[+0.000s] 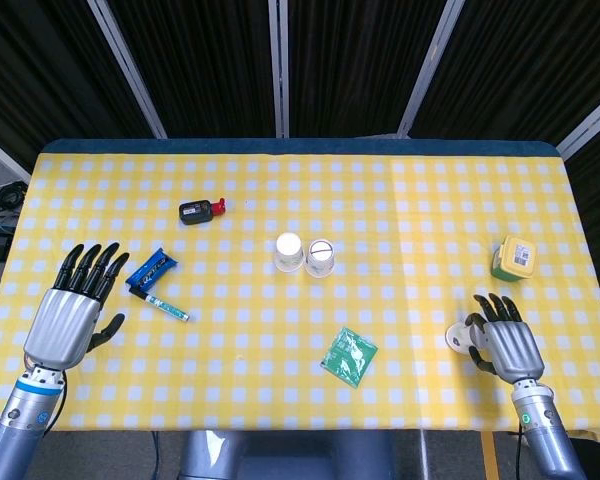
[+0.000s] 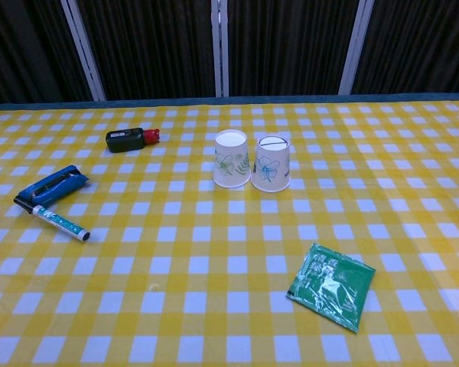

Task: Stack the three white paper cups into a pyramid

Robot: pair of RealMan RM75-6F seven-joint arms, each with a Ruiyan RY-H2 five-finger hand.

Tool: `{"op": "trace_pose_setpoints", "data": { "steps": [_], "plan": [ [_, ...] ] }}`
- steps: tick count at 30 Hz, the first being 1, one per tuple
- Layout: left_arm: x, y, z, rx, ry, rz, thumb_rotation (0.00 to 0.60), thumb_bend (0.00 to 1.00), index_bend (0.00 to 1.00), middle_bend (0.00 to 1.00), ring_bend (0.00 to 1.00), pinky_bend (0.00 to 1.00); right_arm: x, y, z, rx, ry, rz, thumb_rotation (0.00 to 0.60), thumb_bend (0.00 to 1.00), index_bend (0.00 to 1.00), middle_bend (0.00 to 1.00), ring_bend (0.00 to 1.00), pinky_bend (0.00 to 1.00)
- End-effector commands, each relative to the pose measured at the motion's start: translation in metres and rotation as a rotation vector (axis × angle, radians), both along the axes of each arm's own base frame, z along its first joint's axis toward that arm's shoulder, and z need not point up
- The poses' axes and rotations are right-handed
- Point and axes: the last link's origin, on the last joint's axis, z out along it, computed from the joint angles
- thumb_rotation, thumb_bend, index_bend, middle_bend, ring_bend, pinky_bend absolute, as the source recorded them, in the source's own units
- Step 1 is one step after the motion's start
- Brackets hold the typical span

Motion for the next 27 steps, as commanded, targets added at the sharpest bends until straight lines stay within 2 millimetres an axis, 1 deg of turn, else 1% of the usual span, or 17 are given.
{"op": "trace_pose_setpoints", "data": {
  "steps": [1,5,10,15,17,27],
  "plan": [
    [0.000,0.000,0.000,0.000,-0.001,0.000,0.600,0.27,0.00,0.00,0.00,0.00,0.001,0.000,0.000,-0.002,-0.003,0.002,0.600,0.32,0.46,0.11,0.00,0.00],
    [0.000,0.000,0.000,-0.001,0.001,0.001,0.600,0.27,0.00,0.00,0.00,0.00,0.009,-0.002,0.001,-0.010,-0.006,0.028,0.600,0.32,0.46,0.11,0.00,0.00],
    [0.000,0.000,0.001,0.003,-0.001,0.003,0.600,0.27,0.00,0.00,0.00,0.00,0.024,-0.009,0.005,-0.020,0.000,0.074,0.600,0.32,0.47,0.11,0.00,0.00],
    [-0.003,0.004,0.002,-0.002,-0.007,0.016,0.600,0.27,0.00,0.00,0.00,0.00,0.049,-0.025,0.010,-0.028,0.016,0.137,0.600,0.32,0.48,0.12,0.00,0.00],
    [-0.004,0.007,0.002,-0.003,-0.008,0.028,0.600,0.27,0.00,0.00,0.00,0.00,0.063,-0.033,0.010,-0.026,0.026,0.168,0.600,0.32,0.49,0.12,0.00,0.00],
    [-0.011,0.019,0.007,-0.003,-0.027,0.069,0.600,0.27,0.00,0.00,0.00,0.00,0.130,-0.085,-0.003,-0.018,0.047,0.267,0.600,0.32,0.49,0.13,0.00,0.00]
  ]
}}
